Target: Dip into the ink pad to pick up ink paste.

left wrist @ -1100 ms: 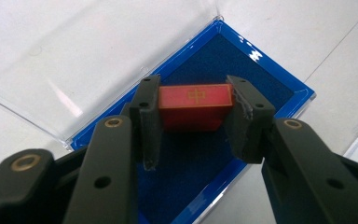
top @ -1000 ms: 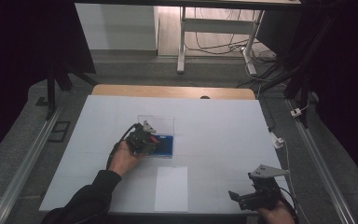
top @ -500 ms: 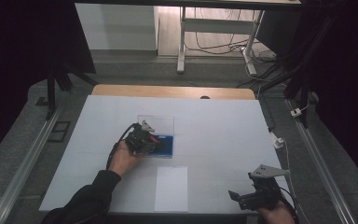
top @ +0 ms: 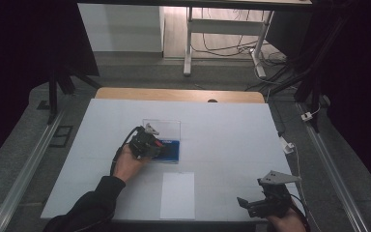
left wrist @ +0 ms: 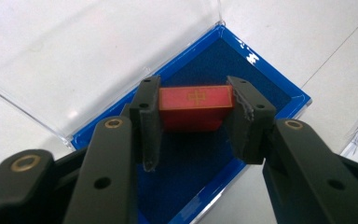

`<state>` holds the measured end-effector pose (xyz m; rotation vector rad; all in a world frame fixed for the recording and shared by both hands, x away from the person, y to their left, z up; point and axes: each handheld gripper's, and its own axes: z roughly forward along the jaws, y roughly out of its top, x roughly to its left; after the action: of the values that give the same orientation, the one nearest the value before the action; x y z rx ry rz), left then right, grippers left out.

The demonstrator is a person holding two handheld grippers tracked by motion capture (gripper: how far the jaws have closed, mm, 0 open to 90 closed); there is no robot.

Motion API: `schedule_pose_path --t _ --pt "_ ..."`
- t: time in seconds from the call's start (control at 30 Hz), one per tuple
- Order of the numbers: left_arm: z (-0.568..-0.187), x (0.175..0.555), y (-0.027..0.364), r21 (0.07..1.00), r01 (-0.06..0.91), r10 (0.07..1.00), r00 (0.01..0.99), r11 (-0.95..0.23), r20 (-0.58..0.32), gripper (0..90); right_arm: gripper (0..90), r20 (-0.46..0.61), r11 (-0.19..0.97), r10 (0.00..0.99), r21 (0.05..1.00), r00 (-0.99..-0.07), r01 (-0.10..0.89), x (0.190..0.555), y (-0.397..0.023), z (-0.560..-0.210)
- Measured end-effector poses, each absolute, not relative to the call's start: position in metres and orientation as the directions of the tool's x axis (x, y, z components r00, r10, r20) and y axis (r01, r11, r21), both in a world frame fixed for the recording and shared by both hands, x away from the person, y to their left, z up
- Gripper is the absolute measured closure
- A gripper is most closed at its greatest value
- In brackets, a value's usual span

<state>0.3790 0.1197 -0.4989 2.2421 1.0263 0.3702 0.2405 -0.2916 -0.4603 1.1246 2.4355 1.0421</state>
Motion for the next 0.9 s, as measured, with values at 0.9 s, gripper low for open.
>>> schedule_pose_path --t 0.9 --pt "-0.498 0.377 0.136 0.642 0.599 0.754 0.655 -0.478 -0.049 57.9 0.0 0.055 0.445 0.741 0.706 -0.670 0.551 0.240 -0.291 -0.460"
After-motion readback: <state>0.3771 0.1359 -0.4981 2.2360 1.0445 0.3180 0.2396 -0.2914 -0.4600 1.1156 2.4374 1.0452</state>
